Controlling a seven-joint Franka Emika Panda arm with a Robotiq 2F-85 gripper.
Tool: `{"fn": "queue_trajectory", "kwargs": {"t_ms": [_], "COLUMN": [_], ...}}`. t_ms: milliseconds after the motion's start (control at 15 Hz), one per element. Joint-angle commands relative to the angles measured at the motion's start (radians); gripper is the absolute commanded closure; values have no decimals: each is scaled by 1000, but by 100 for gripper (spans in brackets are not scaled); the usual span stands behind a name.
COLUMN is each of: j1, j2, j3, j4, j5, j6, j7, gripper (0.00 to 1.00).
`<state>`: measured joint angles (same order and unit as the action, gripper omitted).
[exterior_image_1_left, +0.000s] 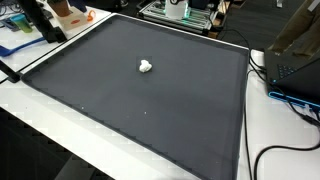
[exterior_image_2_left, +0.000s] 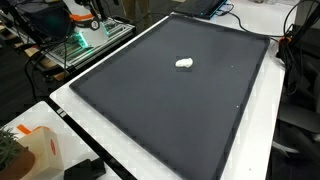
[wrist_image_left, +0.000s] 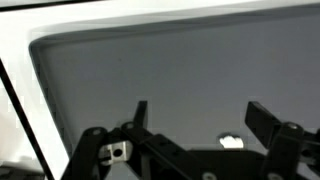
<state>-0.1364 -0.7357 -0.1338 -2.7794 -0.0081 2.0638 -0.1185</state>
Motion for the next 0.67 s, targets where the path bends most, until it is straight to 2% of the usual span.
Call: {"fn": "queue_trajectory", "kwargs": {"t_ms": [0, 67, 133, 200, 333, 533, 600], "j1": [22, 17, 32, 29, 35, 35, 33], "j2": [-7, 10, 33, 2, 17, 29, 70], "j3": [103, 134, 145, 114, 140, 141, 151], "j4": [5, 11, 17, 21, 23, 25, 26], "j5": [16, -1, -10, -3, -5, -6, -2], "j6": [171, 239, 215, 184, 191, 194, 251], "j7": [166, 211, 202, 171, 189, 189, 211], "gripper": [0, 0, 0, 0, 0, 0, 0]}}
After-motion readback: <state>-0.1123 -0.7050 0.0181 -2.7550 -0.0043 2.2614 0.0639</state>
